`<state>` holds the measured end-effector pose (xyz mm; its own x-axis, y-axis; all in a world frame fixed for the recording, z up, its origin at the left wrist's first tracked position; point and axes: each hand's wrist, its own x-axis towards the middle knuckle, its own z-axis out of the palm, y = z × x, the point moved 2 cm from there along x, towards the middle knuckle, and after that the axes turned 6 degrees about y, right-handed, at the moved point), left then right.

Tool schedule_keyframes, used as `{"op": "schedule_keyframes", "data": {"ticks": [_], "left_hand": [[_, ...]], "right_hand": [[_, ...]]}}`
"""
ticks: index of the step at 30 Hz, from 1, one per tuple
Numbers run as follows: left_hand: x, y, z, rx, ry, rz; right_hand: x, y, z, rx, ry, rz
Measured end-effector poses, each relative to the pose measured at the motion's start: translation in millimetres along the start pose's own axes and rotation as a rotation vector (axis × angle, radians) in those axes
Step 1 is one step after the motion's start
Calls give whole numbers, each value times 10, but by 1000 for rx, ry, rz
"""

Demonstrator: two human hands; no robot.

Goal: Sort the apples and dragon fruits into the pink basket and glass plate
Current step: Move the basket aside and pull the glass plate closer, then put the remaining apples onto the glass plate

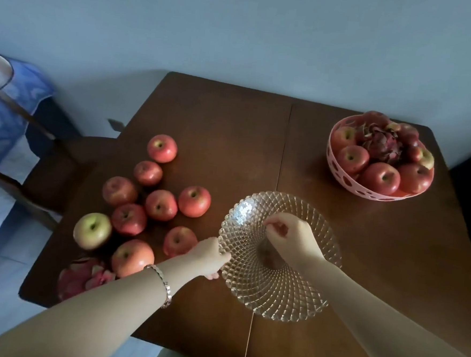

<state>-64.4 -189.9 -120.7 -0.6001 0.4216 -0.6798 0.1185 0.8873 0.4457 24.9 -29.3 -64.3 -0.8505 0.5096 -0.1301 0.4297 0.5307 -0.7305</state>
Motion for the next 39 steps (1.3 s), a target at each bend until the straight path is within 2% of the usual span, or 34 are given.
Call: {"op": "schedule_keyframes", "data": {"ticks": [3,6,9,12,15,18,21,23,27,29,34,37,39], "left_hand": [[13,-26,-430,224,275,135],[128,-187,-920,227,512,185],[263,-357,-1185,374,491,183],[409,-528,-1258,549,397,139],[512,-642,-1196,627,277,107],[581,-686,-1142,662,236,108],[611,-672,-1145,587,269,114],[573,-609,-1153,452,312,117],[435,-280,-1102,215,472,242],[364,-95,-1053,105,489,327],[132,338,-726,-78,342,368],[71,507,-551,-138,181,329],[53,597,-451,-166,78,303]], "right_hand": [[258,-321,287,-5,17,-23],[593,-626,732,-136,-108,-65],[853,-801,1228,-374,-287,-14],[998,-810,1576,-504,-338,55],[1012,-751,1628,-414,-282,102],[904,-714,1415,-201,-119,91],[696,-555,993,-48,49,108],[514,-317,708,-26,114,165],[116,273,366,-59,153,352],[-9,454,340,-48,145,377],[-138,616,383,-23,111,337],[-148,636,423,-12,99,313],[-120,640,405,-33,12,329]]}}
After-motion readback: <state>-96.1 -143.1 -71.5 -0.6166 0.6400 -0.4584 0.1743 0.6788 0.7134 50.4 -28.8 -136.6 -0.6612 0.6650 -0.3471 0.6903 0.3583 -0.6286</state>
